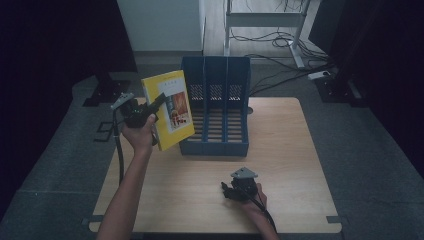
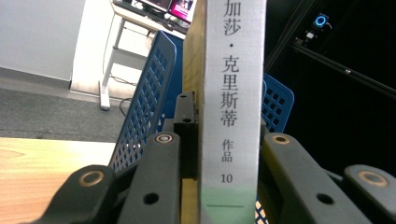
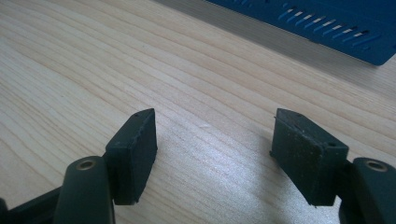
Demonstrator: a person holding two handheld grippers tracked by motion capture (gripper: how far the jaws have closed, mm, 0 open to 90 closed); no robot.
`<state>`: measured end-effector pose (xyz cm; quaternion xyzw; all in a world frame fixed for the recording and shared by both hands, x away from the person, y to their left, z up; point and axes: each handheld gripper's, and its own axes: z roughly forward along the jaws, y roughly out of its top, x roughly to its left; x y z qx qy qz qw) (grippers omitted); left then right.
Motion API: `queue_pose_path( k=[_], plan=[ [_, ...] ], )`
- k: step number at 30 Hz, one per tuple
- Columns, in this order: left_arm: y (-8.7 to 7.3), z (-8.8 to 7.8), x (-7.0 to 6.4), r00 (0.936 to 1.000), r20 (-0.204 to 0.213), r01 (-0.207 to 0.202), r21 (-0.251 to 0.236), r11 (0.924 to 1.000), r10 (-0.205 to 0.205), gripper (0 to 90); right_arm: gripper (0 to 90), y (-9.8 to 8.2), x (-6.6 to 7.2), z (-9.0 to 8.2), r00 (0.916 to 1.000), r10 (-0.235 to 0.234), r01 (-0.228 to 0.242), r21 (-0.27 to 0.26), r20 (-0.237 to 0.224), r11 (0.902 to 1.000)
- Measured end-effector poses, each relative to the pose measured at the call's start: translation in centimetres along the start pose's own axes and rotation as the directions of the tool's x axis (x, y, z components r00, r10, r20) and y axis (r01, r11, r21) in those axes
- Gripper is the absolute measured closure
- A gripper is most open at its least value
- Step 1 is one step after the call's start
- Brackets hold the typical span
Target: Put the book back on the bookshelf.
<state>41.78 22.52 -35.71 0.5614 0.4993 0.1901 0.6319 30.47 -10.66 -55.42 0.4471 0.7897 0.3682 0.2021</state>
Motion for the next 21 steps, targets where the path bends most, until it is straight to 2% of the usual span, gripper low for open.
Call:
queue_pose_path(
  k=[7, 21],
  plan=[
    [-0.3, 1.1, 0.1, 0.9995, -0.029, -0.011, 0.003, 0.9999, 0.011, 75.1, 30.5, 0.0, 0.0, 0.0, 1.0000, 0.000, 0.000, 0.000, 0.000, 1.0000],
    [0.0, 3.5, -0.9, 0.9974, -0.048, -0.054, 0.006, 0.9985, 0.054, 75.1, 30.5, 0.0, 0.0, 0.0, 1.0000, 0.001, -0.001, 0.000, 0.001, 1.0000]
  ],
)
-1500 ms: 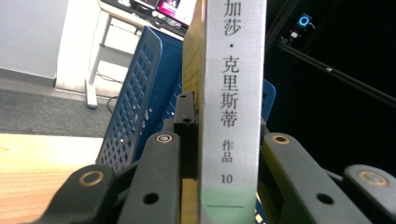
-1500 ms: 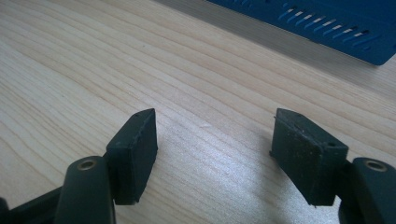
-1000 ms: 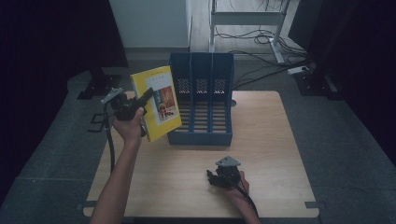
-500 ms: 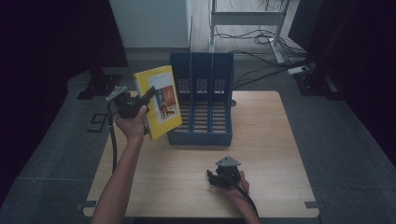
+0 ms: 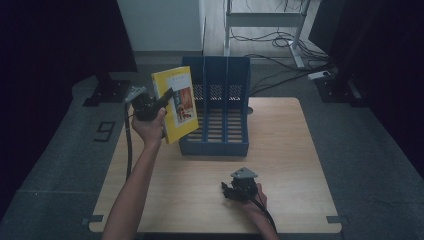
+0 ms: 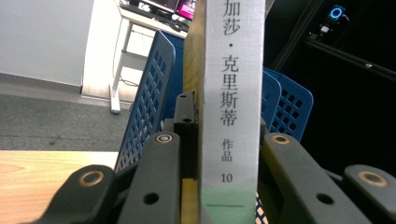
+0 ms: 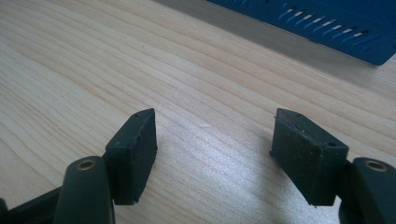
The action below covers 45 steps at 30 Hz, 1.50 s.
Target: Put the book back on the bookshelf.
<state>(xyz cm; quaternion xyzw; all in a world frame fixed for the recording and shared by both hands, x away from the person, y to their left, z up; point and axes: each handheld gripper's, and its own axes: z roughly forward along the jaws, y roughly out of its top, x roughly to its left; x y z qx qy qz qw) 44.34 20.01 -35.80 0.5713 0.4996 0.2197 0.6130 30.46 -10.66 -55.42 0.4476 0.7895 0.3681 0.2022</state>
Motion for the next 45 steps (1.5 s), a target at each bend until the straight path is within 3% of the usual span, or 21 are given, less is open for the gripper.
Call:
queue_pose_path(
  k=[17, 36, 45],
  plan=[
    [0.2, 1.9, -0.7, 0.9999, -0.010, -0.006, 0.011, 0.9999, 0.006, 75.1, 30.3, 0.0, 0.0, 0.0, 1.0000, 0.001, -0.001, 0.000, 0.001, 1.0000],
    [-0.5, 3.4, 0.1, 0.9990, -0.043, -0.010, 0.029, 0.9995, 0.011, 75.1, 30.3, 0.0, 0.0, 0.0, 1.0000, 0.000, 0.000, 0.001, 0.000, 1.0000],
    [-0.8, 3.9, 0.2, 0.9988, -0.048, -0.010, 0.009, 0.9999, 0.010, 75.1, 30.3, 0.0, 0.0, 0.0, 1.0000, 0.000, 0.000, 0.001, 0.001, 1.0000]
  ],
)
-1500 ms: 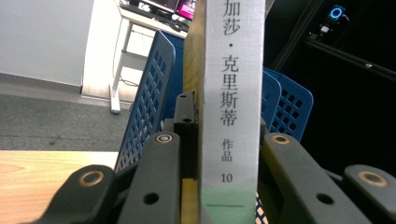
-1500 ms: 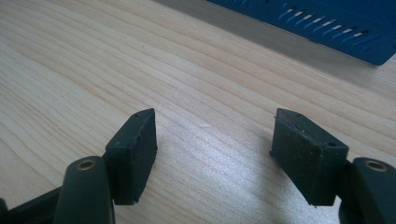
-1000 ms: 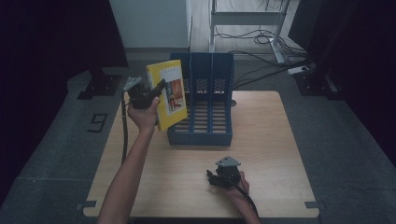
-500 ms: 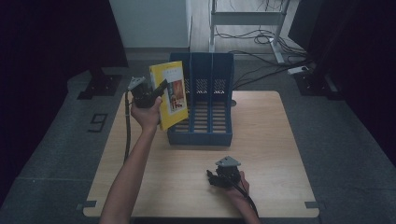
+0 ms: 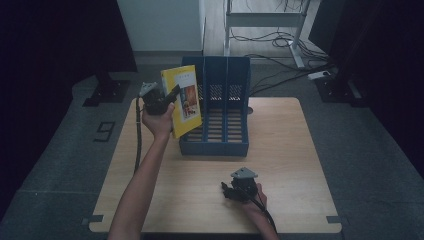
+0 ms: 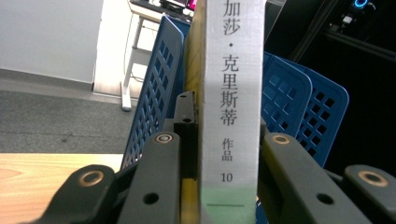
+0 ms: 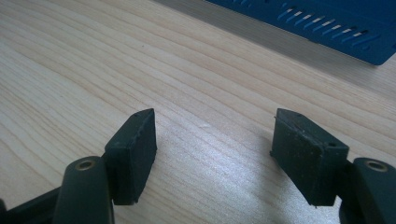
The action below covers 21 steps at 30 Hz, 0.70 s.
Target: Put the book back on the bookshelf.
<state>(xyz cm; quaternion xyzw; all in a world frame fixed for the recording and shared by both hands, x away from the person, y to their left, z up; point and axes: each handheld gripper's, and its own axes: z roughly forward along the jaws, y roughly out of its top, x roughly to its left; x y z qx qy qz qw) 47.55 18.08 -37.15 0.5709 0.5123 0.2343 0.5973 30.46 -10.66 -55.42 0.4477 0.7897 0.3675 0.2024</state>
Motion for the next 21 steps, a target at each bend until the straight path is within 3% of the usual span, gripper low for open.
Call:
queue_pose_path(
  k=[9, 21],
  plan=[
    [-0.7, 1.1, 0.0, 0.9992, -0.031, -0.025, -0.017, 0.9996, 0.024, 75.1, 30.2, 0.0, 0.0, 0.0, 1.0000, 0.000, 0.000, 0.000, 0.001, 1.0000],
    [-2.0, 2.9, 0.2, 0.9991, -0.038, -0.020, -0.010, 0.9998, 0.020, 75.1, 30.2, 0.0, 0.0, 0.0, 1.0000, 0.000, 0.000, 0.000, 0.001, 1.0000]
  ],
)
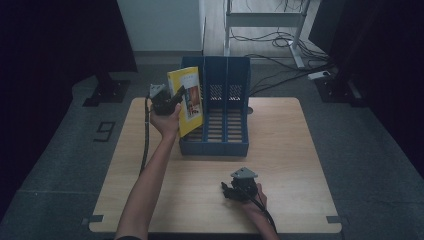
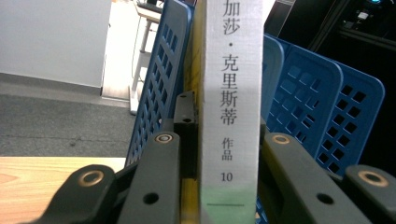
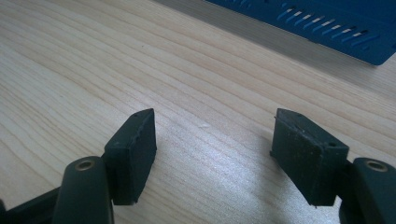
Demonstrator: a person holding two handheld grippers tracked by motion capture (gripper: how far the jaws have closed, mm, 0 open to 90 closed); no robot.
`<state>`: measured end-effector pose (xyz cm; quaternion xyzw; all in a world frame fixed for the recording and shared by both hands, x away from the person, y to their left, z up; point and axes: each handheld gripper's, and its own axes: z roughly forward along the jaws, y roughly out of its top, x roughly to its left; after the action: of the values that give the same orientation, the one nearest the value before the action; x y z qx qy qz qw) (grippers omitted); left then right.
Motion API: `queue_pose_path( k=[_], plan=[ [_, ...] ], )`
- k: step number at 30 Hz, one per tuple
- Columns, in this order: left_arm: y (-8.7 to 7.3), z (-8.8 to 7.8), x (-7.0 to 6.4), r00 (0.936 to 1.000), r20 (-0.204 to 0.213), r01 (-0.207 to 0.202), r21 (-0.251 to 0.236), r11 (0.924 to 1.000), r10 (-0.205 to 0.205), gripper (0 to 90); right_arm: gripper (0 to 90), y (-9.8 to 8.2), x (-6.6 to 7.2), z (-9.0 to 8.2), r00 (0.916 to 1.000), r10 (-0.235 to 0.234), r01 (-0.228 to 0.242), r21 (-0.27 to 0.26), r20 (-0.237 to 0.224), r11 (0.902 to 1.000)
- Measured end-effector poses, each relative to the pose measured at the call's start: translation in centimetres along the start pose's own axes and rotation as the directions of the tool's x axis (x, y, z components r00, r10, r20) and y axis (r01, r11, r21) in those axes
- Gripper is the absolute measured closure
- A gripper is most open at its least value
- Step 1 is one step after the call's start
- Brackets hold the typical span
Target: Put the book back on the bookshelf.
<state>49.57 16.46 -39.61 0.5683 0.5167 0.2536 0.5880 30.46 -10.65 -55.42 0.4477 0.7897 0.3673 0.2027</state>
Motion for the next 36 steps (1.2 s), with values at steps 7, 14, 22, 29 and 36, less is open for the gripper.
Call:
queue_pose_path(
  k=[7, 14, 22, 29, 36],
  plan=[
    [-0.4, 0.4, 0.1, 1.0000, -0.002, 0.003, -0.004, 1.0000, -0.003, 75.1, 30.2, 0.0, 0.0, 0.0, 1.0000, -0.001, 0.001, 0.000, 0.000, 1.0000],
    [-0.5, 0.3, 0.1, 0.9999, -0.010, -0.013, -0.015, 0.9998, 0.013, 75.1, 30.2, 0.0, 0.0, 0.0, 1.0000, 0.000, 0.000, 0.000, 0.000, 1.0000],
    [-1.6, 1.0, -0.1, 0.9988, -0.041, -0.025, 0.007, 0.9997, 0.026, 74.9, 30.2, 0.0, 0.0, 0.0, 1.0000, -0.001, 0.001, 0.000, 0.001, 1.0000],
    [-2.1, 1.7, -0.2, 0.9979, -0.052, -0.038, 0.021, 0.9990, 0.039, 75.0, 30.2, 0.0, 0.0, 0.0, 1.0000, 0.000, 0.000, 0.000, 0.000, 1.0000],
    [-2.7, 1.9, 0.2, 0.9968, -0.064, -0.045, 0.039, 0.9982, 0.047, 74.8, 30.2, 0.0, 0.0, 0.0, 1.0000, -0.001, 0.001, 0.000, 0.000, 1.0000]
  ],
)
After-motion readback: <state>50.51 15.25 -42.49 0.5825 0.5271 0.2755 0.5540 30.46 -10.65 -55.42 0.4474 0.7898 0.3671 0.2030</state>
